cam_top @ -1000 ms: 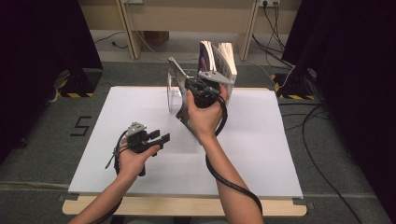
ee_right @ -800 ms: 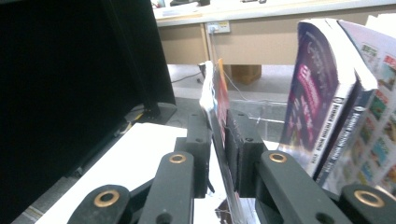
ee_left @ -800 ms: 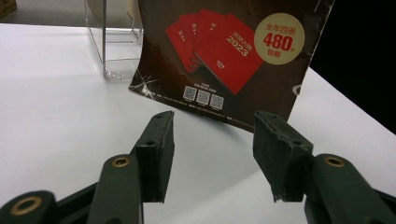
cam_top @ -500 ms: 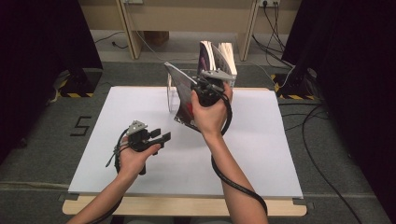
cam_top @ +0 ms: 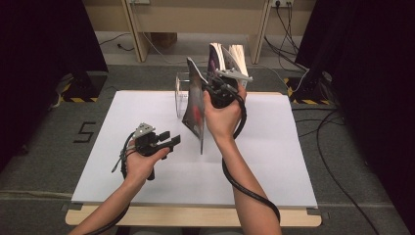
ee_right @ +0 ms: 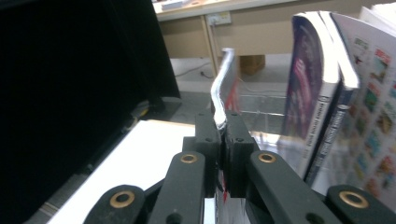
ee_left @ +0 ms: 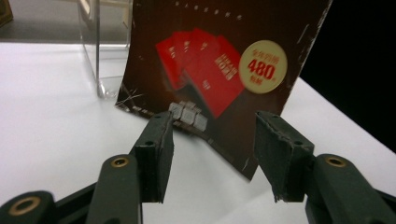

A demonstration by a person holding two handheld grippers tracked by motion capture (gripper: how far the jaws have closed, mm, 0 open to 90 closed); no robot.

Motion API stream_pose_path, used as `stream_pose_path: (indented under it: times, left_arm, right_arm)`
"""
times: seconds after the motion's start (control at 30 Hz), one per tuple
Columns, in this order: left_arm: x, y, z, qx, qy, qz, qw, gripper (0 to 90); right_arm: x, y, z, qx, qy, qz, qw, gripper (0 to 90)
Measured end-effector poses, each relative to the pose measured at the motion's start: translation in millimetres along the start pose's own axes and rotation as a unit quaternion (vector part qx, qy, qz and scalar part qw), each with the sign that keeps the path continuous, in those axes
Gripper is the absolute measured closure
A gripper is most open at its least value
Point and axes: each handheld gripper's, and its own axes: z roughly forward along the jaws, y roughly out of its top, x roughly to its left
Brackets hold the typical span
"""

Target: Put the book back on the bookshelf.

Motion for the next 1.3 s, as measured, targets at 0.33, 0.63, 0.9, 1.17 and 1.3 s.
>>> stream_pose_path:
  times: [0.33, 0.63, 0.9, 1.17, 1.3]
  left_arm:
    - [-18.5, 23.0, 7.3, -0.022, -0.005, 0.032, 0.9992, 44.1]
    - [-28.4, 35.2, 22.6, -0.028, 0.008, 0.061, 0.9977, 43.8]
    - [-37.8, 46.9, 37.9, -0.035, 0.039, 0.093, 0.9943, 44.5]
    - [-37.4, 51.1, 48.3, -0.029, 0.064, 0.094, 0.9931, 58.4]
    - [-37.6, 49.8, 47.9, -0.018, 0.069, 0.092, 0.9932, 65.1]
  right_arm:
    - [23.5, -7.5, 9.3, -0.024, 0.015, 0.021, 0.9994, 86.5]
    - [37.4, -10.3, 15.0, -0.029, 0.015, 0.023, 0.9992, 85.8]
    - [44.5, -11.6, 16.2, -0.033, 0.021, 0.023, 0.9990, 85.6]
    - [49.2, -12.5, 14.5, -0.032, 0.030, 0.018, 0.9989, 85.4]
    - [49.3, -13.8, 14.2, -0.027, 0.033, 0.018, 0.9989, 85.3]
